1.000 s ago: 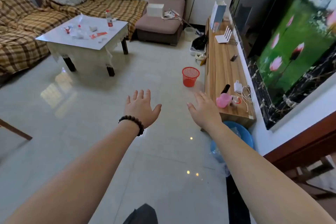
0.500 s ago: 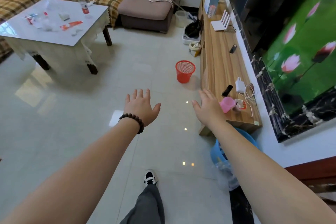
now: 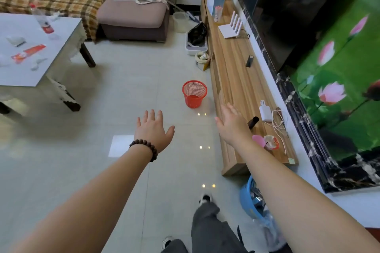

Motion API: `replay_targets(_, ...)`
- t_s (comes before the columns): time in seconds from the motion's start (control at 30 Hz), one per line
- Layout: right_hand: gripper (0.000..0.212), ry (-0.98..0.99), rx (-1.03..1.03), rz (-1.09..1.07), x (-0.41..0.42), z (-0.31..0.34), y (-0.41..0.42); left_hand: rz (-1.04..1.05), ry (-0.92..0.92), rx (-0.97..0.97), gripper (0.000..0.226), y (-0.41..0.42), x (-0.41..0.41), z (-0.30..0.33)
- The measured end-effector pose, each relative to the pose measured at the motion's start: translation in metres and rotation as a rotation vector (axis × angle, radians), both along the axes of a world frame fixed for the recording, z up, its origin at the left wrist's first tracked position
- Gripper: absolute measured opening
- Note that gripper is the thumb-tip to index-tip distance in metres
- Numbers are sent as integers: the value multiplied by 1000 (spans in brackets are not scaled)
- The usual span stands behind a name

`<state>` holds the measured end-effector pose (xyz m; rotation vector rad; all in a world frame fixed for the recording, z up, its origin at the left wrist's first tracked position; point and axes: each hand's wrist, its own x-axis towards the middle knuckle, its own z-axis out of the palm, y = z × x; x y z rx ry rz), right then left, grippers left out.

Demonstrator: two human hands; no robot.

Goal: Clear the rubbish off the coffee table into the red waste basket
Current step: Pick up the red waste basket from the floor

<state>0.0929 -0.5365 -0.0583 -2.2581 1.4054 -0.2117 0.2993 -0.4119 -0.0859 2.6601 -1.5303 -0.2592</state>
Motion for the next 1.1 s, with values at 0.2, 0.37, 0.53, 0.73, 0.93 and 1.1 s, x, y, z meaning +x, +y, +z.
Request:
replay_targets(0.2, 54, 5, 13, -28, 36, -29, -118, -18, -7, 8, 74, -120, 40, -25)
replay_targets(0.37, 55, 17, 32, -57, 58, -40, -238, -4, -7, 47, 74, -245, 67, -30)
replay_targets(0.53, 55, 42, 64, -59, 78, -43, -336, -14, -1, 79, 73, -340, 90, -31)
replay_targets(0.73, 54, 51, 105, -42, 109, -59, -404, -12, 7, 120, 74, -410, 120, -41)
replay_targets(0.93, 55, 78, 146, -38, 149, -81, -463, -31, 43, 165, 75, -473, 155, -59)
replay_targets(1.1, 54, 93, 159, -45, 197, -101, -518, -57, 85, 184, 74, -537, 200, -81)
